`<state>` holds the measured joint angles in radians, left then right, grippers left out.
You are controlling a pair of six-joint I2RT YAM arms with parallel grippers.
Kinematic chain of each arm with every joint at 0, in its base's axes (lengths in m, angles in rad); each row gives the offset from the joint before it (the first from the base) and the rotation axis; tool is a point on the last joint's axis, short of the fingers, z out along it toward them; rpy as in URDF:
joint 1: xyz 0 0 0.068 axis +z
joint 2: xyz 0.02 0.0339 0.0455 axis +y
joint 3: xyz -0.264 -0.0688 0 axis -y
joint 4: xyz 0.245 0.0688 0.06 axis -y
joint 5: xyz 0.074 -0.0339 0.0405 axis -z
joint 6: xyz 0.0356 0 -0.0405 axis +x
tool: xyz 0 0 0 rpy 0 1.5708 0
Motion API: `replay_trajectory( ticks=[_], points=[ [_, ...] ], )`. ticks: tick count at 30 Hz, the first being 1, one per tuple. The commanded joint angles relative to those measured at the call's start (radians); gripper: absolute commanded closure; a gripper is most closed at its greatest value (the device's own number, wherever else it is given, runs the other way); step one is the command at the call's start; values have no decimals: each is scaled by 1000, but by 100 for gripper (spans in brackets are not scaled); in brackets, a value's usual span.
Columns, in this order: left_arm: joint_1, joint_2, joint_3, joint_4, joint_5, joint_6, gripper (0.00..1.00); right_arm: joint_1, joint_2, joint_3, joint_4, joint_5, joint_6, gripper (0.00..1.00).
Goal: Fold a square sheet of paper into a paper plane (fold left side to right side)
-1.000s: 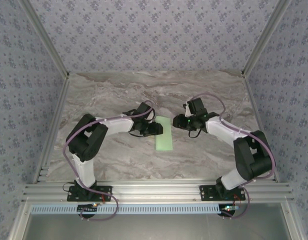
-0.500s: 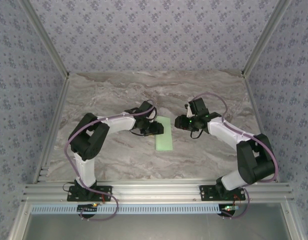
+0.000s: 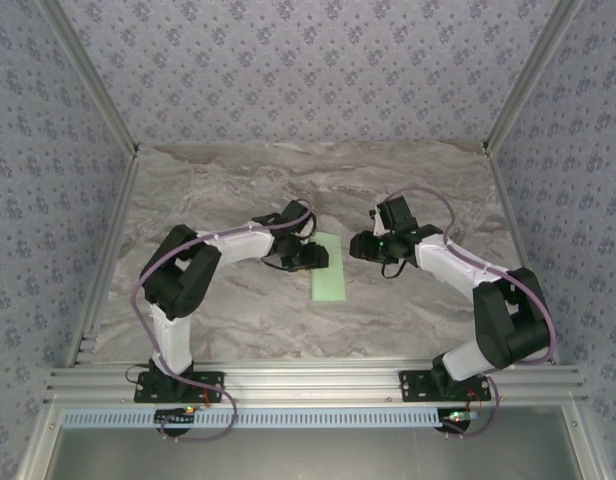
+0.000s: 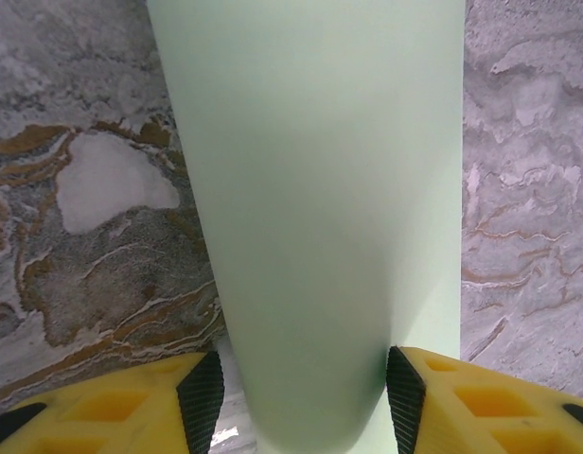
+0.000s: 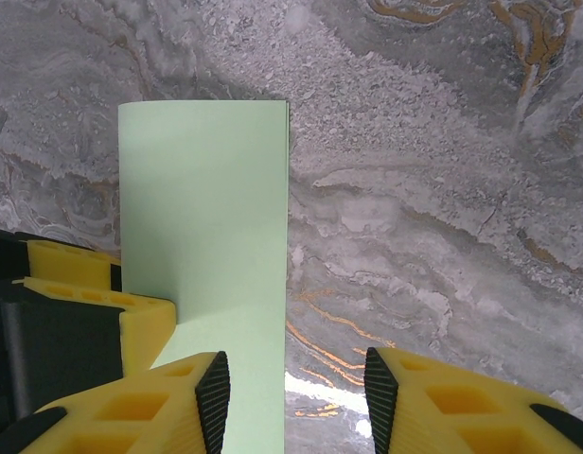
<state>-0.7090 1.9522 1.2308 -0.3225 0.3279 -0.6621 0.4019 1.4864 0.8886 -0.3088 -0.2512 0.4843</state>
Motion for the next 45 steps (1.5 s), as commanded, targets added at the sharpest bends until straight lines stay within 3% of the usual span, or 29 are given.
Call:
replay_trajectory(
  ticks=[1, 12, 15, 20, 22, 45],
  points=[
    [-19, 74, 0, -4, -20, 18, 47, 11, -12, -3, -19, -18, -12, 54],
    [-19, 83, -2, -6, -23, 7, 47, 36, 10, -4, -7, -41, -5, 56],
    [-19, 85, -4, -6, -23, 7, 47, 42, 37, -7, 23, -93, 13, 65],
    [-21, 84, -4, -7, -24, 6, 47, 67, 108, 5, 64, -143, 40, 88],
    [-20, 84, -4, -6, -23, 5, 47, 77, 138, 17, 64, -142, 40, 92],
    [-25, 78, 1, -9, -23, 10, 47, 104, 287, 56, -28, -62, 17, 93]
  ],
)
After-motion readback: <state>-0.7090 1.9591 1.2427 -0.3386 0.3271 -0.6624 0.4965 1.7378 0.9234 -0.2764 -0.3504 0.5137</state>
